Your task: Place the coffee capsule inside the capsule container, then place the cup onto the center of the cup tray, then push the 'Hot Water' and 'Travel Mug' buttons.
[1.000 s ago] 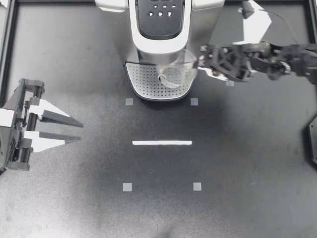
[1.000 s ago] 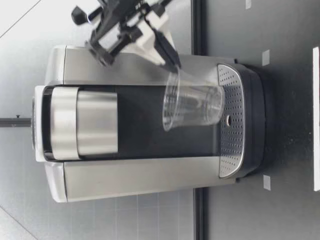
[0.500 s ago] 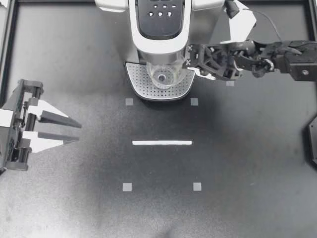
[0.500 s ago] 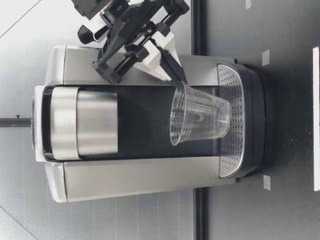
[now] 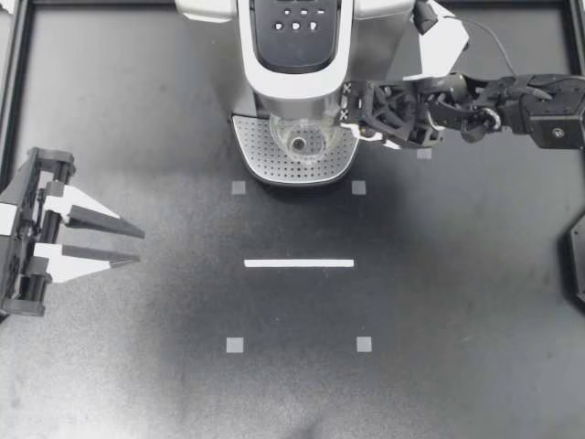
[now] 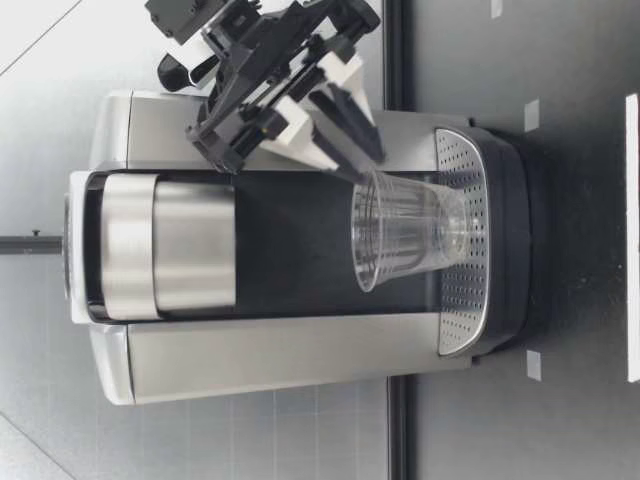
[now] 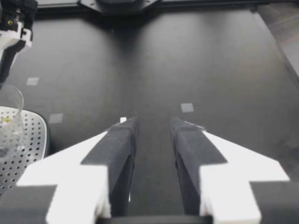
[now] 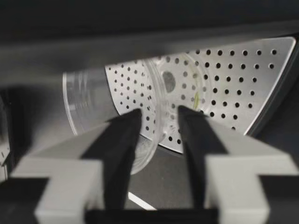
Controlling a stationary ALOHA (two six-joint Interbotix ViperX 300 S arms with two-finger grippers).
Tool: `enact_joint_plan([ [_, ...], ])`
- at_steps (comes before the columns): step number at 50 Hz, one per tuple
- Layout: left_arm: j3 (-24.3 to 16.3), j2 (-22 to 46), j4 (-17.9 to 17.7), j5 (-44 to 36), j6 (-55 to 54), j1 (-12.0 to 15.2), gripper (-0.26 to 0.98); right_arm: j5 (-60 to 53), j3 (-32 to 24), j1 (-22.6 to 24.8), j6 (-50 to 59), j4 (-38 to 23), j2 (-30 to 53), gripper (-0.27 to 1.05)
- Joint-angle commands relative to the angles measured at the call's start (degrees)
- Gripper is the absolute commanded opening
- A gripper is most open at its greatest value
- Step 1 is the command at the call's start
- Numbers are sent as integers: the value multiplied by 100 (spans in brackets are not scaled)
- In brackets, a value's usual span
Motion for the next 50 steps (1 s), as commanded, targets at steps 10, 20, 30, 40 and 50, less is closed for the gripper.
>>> enact_joint_plan([
  [10,-70,-9,-44,-26,-9,0,30,-44,-53,0,-26,0,-176,47],
  [20,-88,-9,-79,-26,0,0,30,-62,255,-62,-26,0,-571,47],
  [30,-123,-9,-88,53,0,0,30,-62,668,-53,-79,-97,-1187,47],
  [40,-132,62,-211,466,-44,158,30,-211,1107,123,-510,-853,-2021,47],
  [50,-369,123,-387,466,-70,483,30,-1072,1362,817,-1582,-2294,-2672,47],
])
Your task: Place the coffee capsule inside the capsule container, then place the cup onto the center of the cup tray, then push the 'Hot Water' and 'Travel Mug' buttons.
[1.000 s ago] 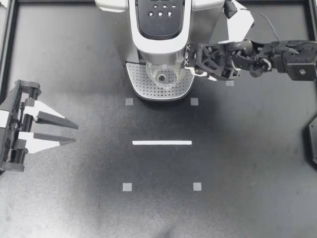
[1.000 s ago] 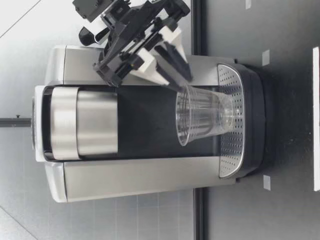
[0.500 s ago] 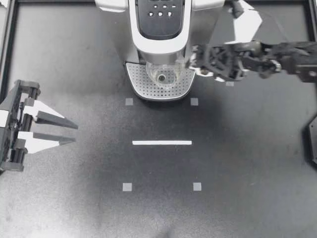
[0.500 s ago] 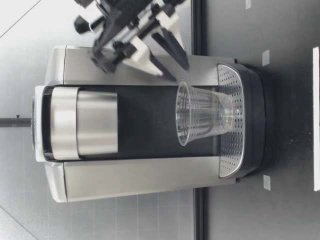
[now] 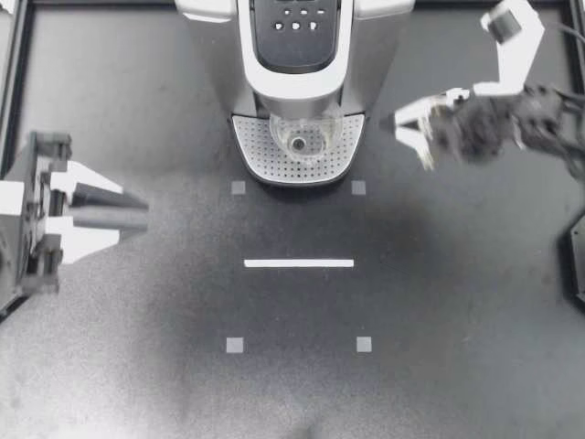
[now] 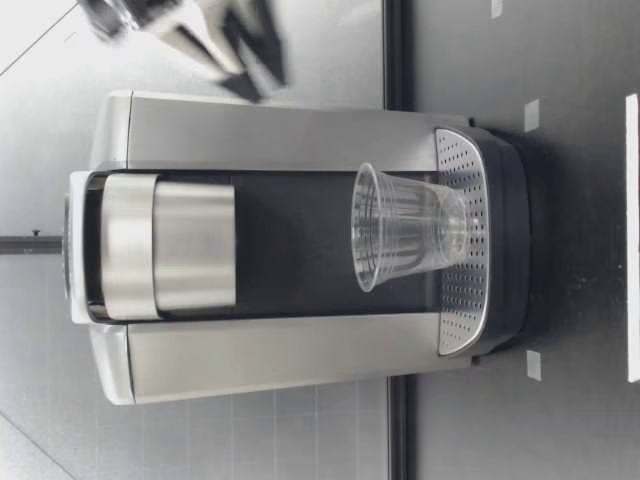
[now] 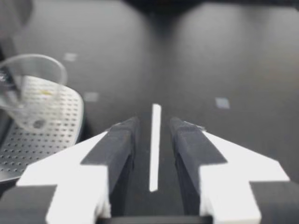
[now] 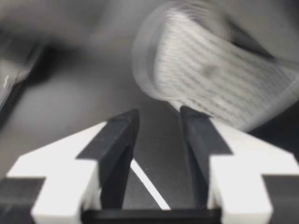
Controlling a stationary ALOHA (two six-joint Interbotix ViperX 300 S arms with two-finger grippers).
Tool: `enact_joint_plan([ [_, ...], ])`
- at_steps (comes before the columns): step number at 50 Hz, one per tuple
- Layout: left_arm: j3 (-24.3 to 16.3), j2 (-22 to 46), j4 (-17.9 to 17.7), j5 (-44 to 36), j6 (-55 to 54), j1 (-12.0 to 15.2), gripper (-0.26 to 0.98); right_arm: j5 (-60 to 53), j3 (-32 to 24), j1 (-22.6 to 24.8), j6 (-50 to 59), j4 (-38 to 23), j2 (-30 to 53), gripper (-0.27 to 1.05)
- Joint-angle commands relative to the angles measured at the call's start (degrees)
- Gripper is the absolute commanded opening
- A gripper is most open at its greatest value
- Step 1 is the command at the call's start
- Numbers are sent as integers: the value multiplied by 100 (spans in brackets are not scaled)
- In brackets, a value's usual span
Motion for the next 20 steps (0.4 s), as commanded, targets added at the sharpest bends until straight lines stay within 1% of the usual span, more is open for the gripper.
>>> enact_joint_plan([
  [1,-272,53,-44,-18,9,97,30,-448,44,352,-404,-563,-308,47],
  [5,-396,132,-35,-18,0,97,30,-826,149,589,-844,-958,-519,47],
  [11,-598,308,-44,-18,9,97,30,-1266,264,826,-1494,-1371,-809,47],
  [14,-703,396,-53,-26,0,97,30,-1415,290,932,-1846,-1477,-940,47],
  [20,-835,492,-9,-167,62,97,30,-1521,290,1063,-2382,-1485,-1116,47],
])
